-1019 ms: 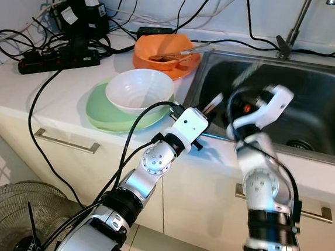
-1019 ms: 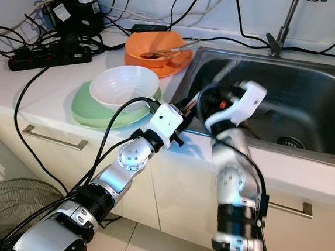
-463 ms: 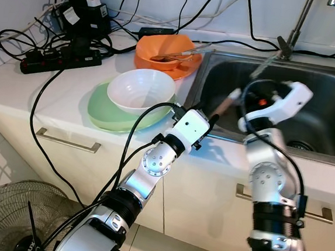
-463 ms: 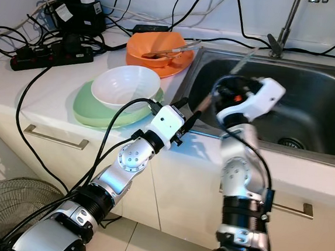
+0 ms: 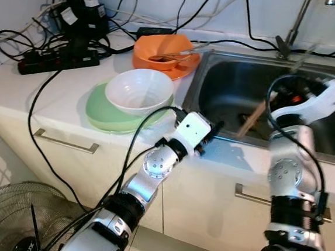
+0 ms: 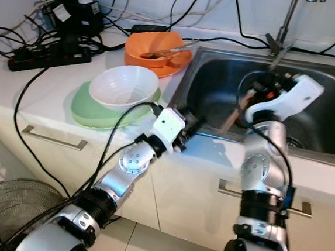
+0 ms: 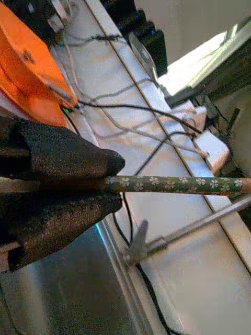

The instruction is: Kitchen organization

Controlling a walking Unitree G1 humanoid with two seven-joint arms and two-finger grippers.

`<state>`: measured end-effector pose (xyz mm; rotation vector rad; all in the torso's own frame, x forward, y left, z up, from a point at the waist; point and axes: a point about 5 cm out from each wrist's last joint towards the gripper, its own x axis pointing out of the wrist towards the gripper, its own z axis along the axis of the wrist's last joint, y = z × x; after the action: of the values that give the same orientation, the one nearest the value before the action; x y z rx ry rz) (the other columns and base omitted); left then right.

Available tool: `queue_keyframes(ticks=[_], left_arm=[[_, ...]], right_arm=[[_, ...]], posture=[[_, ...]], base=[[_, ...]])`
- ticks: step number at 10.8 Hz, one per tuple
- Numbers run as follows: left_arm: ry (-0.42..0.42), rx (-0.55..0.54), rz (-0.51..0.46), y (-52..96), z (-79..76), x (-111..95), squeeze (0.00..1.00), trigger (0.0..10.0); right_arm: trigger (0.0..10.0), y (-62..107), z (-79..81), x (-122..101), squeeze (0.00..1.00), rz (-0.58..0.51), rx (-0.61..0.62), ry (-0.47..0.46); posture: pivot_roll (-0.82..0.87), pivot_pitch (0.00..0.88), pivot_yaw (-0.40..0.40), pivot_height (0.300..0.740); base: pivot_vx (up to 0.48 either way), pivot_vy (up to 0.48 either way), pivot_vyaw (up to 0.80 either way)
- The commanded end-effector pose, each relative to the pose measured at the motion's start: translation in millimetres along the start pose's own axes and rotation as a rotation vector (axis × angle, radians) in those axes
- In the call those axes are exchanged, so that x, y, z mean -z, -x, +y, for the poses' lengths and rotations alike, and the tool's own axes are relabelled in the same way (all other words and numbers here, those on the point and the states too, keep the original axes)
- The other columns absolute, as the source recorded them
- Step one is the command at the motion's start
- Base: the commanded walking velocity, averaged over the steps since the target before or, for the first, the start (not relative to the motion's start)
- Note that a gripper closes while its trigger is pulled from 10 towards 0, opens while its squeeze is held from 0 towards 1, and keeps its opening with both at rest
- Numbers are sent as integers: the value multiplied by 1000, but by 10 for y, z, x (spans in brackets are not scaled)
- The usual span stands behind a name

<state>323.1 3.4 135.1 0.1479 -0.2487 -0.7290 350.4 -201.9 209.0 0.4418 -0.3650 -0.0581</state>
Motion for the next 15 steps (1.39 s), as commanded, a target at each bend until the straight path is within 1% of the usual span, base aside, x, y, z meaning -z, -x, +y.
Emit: queue_keyframes(ticks=[1, 2, 4, 5, 6, 8, 9, 11, 12, 13, 14, 15], left_arm=[[55, 18, -7, 3, -19, -19, 0, 10000], [77, 57, -4, 13, -37, -22, 0, 10000], [68, 93, 6, 26, -40, -20, 0, 10000], [73, 115, 10, 37, -52, -21, 0, 10000], [77, 143, 19, 47, -85, -22, 0, 10000], [82, 151, 23, 47, -109, -19, 0, 10000], [85, 156, 24, 42, -123, -25, 0, 10000], [89, 160, 25, 46, -127, -38, 0, 10000], [90, 161, 26, 47, -132, -38, 0, 10000], [90, 162, 25, 47, -134, -40, 0, 10000], [82, 168, 31, 51, -141, -31, 0, 10000], [87, 180, 41, 62, -149, -18, 0, 10000]], right_arm=[[10000, -8, 13, 75, 0, 30, -6, 35], [10000, -1, 13, 118, 0, 37, -19, 64], [10000, 10, -23, 193, 0, 46, -5, 94], [10000, 12, -56, 211, 0, 30, 13, 103], [10000, -22, -104, 160, 0, -18, 55, 85], [10000, -68, -144, 83, 0, -58, 97, 83], [10000, -140, -196, -11, 0, -94, 151, 41], [10000, -211, -180, -101, 0, -136, 176, -24], [10000, -218, -185, -100, 0, -147, 195, -12], [10000, -205, -196, -63, 0, -142, 203, 24], [10000, -154, -160, 84, 0, -101, 165, 147], [10000, -113, -111, 171, 0, -87, 125, 229]], posture=[[34, 0, 97, 740], [37, 0, 96, 740], [41, 0, 93, 740], [43, 0, 93, 740], [46, 0, 92, 740], [43, 0, 92, 740], [43, 0, 93, 740], [43, 0, 92, 740], [43, 0, 92, 740], [45, 0, 90, 740], [47, 0, 90, 740], [52, 0, 89, 740]], base=[[0, 0, 0], [0, 0, 0], [0, 0, 0], [0, 0, 0], [0, 0, 0], [0, 0, 0], [0, 0, 0], [0, 0, 0], [0, 0, 0], [0, 0, 0], [0, 0, 0], [0, 0, 0]])
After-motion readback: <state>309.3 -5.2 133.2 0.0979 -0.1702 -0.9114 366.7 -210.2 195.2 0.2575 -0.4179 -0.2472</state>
